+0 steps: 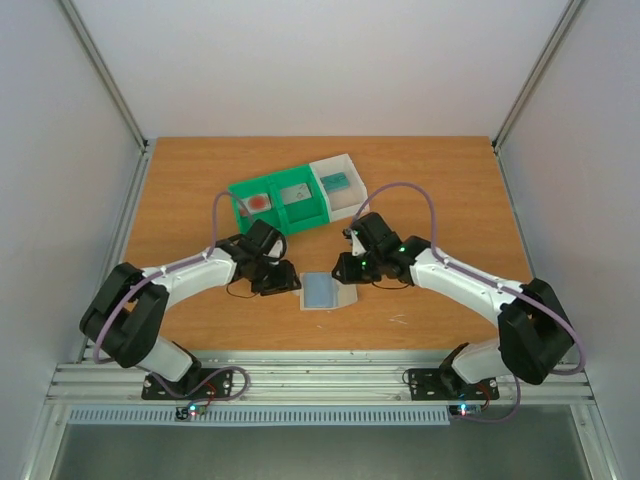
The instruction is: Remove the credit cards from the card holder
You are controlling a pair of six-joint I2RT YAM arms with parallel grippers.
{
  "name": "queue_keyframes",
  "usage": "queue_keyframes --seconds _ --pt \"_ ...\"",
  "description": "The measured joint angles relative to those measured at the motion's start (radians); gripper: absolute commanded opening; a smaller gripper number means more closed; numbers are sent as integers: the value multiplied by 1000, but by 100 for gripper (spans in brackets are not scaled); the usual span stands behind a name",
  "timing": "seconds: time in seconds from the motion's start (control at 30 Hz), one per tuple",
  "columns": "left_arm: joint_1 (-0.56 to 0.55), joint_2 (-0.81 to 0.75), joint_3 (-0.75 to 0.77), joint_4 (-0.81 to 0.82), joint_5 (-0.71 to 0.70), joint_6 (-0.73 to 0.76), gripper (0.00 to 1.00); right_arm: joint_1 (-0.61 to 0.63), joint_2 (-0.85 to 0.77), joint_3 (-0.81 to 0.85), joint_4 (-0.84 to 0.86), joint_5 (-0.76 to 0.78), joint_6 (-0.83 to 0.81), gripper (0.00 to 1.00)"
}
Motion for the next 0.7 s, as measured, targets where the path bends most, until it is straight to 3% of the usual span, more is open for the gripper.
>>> queue_keyframes --seconds 0.4,0.7 --pt "0 36 -21 33 3 2 46 43 204 2 79 -1 25 24" --pt "2 90 -17 56 16 19 44 44 227 -58 150 38 40 23"
